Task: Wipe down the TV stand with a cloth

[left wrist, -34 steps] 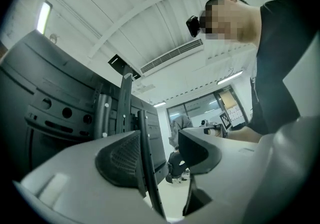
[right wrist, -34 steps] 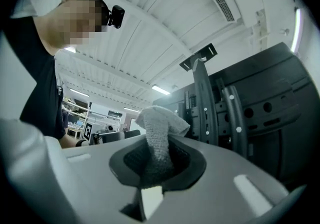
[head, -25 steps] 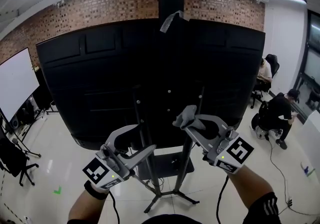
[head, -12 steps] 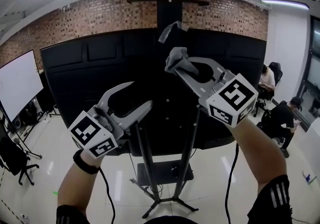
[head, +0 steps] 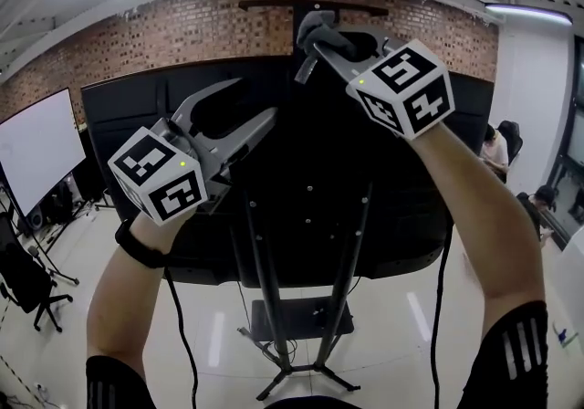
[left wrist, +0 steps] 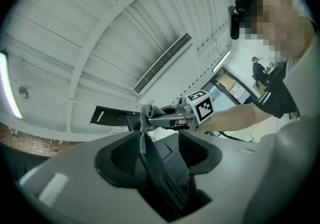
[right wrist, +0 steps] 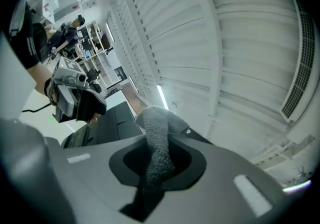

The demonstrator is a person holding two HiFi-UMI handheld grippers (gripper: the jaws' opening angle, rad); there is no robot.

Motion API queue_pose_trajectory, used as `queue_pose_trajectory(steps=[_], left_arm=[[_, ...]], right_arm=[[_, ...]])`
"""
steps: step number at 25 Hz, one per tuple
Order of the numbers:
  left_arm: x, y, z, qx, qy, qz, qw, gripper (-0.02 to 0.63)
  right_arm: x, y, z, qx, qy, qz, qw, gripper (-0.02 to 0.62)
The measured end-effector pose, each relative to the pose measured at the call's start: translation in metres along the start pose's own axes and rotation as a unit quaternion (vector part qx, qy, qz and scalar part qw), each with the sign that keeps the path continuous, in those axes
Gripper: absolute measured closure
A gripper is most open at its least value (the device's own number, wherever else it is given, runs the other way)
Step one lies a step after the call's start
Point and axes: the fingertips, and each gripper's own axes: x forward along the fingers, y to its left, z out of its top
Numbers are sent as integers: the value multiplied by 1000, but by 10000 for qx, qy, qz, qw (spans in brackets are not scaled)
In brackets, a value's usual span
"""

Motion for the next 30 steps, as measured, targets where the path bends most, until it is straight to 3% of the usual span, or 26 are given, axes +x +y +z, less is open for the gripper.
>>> queue_pose_trajectory(steps=[5, 12, 20, 30], left_arm=[[22, 17, 9, -44, -48, 41, 10000, 347], [35, 10, -4, -89, -13, -53, 9999, 347], [21, -6, -34, -275, 46, -82, 9996, 347], [4, -49, -63, -474, -17, -313, 9984, 347]], right_arm=[[24, -28, 11, -405, 205, -249, 9987, 554], [43, -24, -3, -562, 574, -277, 9964, 554], [31, 19, -39, -793, 826, 44, 9934, 555], [8, 91, -95, -1895, 1397, 549, 9704, 555]])
